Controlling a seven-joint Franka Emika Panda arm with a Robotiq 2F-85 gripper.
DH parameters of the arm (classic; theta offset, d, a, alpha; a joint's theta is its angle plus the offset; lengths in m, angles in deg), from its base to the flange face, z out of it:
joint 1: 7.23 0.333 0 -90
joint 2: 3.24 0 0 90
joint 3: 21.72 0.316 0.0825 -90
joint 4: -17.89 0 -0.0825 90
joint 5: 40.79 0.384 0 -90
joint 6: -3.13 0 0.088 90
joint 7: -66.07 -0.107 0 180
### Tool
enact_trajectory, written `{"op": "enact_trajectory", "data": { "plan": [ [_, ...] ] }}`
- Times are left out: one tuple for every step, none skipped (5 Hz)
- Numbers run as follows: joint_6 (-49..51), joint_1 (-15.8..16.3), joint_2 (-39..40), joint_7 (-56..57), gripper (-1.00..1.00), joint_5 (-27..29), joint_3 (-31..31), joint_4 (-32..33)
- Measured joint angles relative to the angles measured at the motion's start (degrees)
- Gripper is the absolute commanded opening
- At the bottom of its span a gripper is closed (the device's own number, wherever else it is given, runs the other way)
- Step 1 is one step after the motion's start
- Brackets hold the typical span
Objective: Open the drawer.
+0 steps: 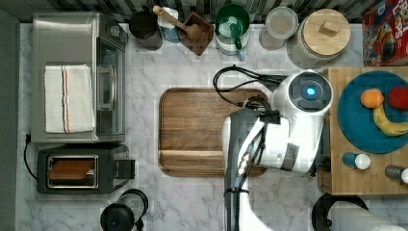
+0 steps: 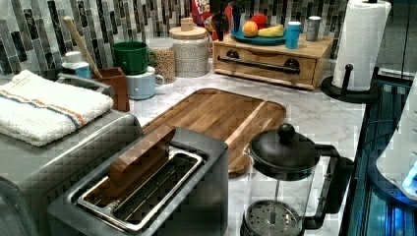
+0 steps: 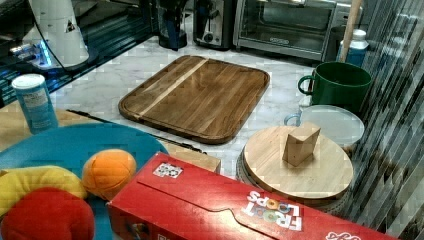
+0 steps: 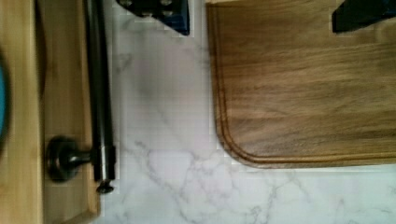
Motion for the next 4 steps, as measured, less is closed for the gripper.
{"op": "enact_trajectory", "data": {
  "plan": [
    [-2.74, -1.22, 0.42, 2.49, 1.0, -0.06, -1.12, 0.11],
    [-4.11, -2.65, 1.38, 3.33, 1.0, -0.12, -2.66, 0.0],
    [-5.93, -3.66, 3.06, 5.01, 1.0, -3.26, -4.39, -0.22],
    [-6.8, -5.36, 4.95, 8.64, 1.0, -4.08, -4.57, -0.22]
  ]
}}
